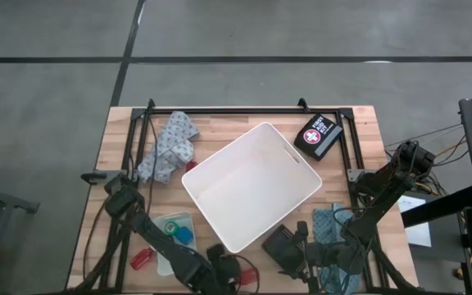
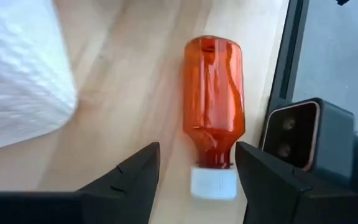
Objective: Pick & place medical supplies in basket/bin
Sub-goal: Put the middle orange bottle into the black basket
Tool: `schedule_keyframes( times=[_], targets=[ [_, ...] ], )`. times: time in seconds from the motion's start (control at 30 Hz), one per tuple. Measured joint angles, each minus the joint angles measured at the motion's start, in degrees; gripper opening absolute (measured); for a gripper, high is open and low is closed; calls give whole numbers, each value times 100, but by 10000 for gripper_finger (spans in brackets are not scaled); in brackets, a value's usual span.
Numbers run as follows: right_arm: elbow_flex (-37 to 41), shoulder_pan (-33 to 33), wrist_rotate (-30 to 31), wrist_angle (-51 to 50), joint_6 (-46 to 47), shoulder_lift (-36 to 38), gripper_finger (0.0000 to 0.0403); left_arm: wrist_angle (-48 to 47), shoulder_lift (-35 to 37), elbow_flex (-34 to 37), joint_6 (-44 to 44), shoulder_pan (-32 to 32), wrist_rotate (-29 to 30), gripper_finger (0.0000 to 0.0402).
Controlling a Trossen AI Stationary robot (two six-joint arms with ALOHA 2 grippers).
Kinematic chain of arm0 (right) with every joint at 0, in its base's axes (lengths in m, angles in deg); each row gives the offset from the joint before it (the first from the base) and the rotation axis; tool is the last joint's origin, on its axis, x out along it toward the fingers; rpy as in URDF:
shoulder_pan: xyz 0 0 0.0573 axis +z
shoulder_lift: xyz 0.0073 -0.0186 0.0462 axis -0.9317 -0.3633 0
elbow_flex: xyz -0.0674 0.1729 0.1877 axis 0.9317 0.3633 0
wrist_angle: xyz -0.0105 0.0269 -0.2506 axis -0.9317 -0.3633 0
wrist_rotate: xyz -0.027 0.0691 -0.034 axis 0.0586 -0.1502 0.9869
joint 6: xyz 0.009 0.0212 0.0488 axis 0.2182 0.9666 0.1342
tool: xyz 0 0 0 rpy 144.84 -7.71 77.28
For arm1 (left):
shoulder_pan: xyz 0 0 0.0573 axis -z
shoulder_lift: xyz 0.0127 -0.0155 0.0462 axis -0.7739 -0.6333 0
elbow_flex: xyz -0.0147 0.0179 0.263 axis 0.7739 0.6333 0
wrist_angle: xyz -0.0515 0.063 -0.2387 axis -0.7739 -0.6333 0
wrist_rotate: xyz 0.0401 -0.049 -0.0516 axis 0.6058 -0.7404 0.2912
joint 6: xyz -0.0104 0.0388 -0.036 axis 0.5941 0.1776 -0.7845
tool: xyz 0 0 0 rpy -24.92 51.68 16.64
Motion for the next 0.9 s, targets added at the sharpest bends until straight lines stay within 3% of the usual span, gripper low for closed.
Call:
schedule_keyframes(
  times=[0.3,0.63,0.9],
  targets=[
    [0,0,0,-27,0,0,329,-835,550,3,-88,125,262,217],
    [0,-1,0,-33,0,0,329,-1769,1045,31,-366,451,1399,217],
    [0,0,0,-30,0,0,329,-2542,1572,33,-674,451,1386,217]
  ],
)
